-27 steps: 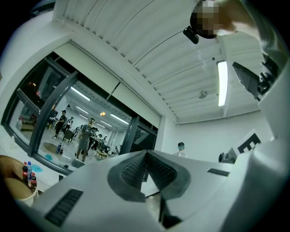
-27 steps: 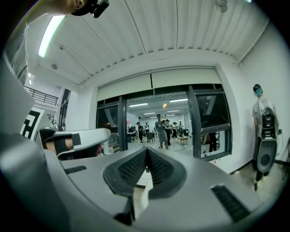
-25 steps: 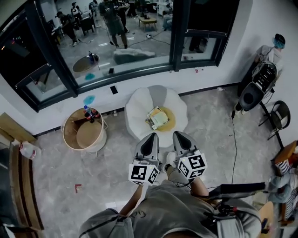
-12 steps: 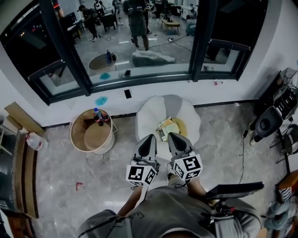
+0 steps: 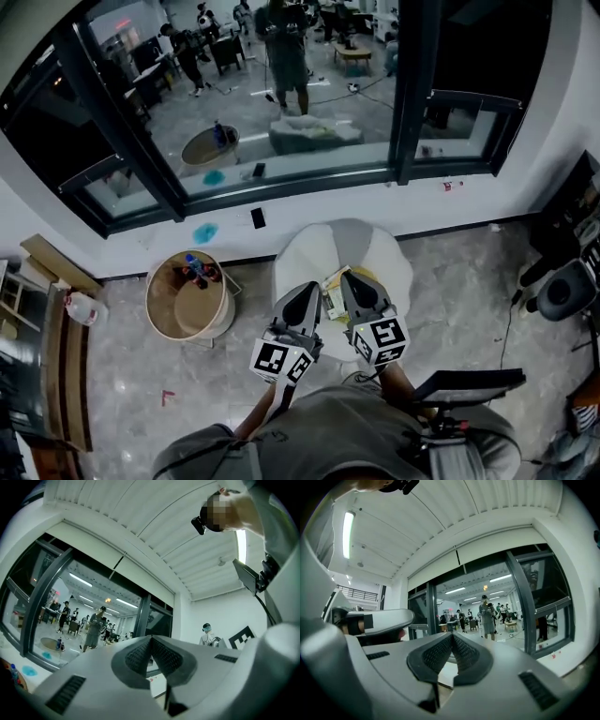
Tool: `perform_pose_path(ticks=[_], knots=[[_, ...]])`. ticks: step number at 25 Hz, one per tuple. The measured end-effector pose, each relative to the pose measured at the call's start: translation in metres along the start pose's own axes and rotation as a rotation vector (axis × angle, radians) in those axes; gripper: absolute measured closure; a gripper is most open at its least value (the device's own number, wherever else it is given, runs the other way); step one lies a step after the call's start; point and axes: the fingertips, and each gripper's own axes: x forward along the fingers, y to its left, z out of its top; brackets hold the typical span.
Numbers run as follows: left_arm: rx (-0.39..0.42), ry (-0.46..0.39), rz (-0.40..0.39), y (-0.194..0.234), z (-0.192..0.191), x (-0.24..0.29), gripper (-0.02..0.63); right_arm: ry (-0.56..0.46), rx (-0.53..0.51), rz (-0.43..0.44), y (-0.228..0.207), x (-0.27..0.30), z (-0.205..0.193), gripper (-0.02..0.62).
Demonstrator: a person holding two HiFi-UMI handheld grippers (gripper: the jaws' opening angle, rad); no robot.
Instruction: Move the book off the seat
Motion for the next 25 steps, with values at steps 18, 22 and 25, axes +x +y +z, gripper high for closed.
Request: perform_pose_path(ticks=[18,22,25], knots=[[-0.033,-0.021,0.058,0.086,0.012,0.088,0.594,0.0,-0.016,0.004,-0.05,0.098,0.036,0.581],[-0.046,-0.047,0.064,0.099,0.028,0.095,0.594,0.005,-0.044,-0.016,-0.036,0.11,0.035,0.581],[-0.059,-0.043,0.038,0.106,0.025,0.101,0.594,0.003,-0.065,-0.037,-0.03,0.119,0.035,0.581]])
